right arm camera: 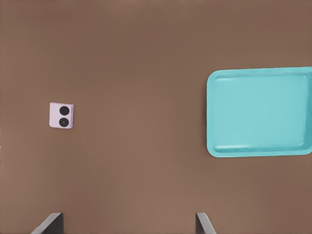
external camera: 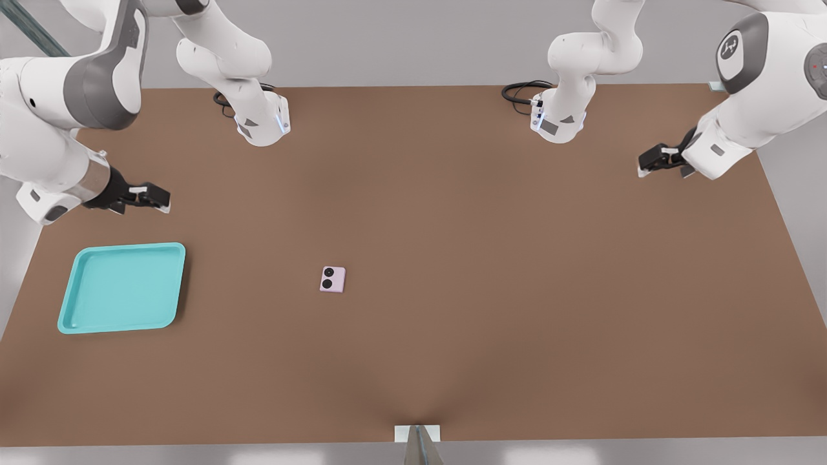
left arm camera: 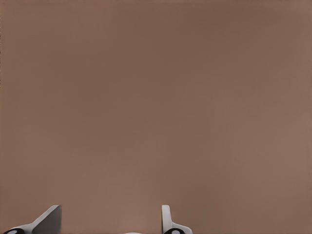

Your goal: Keep left arm still and place phone on the tray with right arm

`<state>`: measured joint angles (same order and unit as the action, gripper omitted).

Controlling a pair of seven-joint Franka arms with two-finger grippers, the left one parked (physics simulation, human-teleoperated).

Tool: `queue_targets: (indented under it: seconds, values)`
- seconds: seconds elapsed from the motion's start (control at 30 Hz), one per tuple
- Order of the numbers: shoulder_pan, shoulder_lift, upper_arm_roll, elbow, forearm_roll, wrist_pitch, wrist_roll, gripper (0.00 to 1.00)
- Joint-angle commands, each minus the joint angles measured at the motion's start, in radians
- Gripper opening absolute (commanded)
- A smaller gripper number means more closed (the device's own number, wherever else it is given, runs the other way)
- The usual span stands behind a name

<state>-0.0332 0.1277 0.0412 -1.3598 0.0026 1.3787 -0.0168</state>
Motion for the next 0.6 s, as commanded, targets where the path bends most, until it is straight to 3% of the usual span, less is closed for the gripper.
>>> queue_targets:
  seconds: [0.0, 0.2, 0.4, 0.57]
  values:
    - [0.004, -0.002, 0.0, -0.001, 0.004, 0.109, -0.006, 1.0]
    - [0.216, 0.226, -0.009, 0.016, -0.009, 0.306, 0.179, 1.0]
    - [0.354, 0.454, 0.003, -0.048, -0.047, 0.606, 0.624, 1.0]
    - [0.4, 0.457, 0.011, -0.305, -0.046, 0.908, 0.909, 1.0]
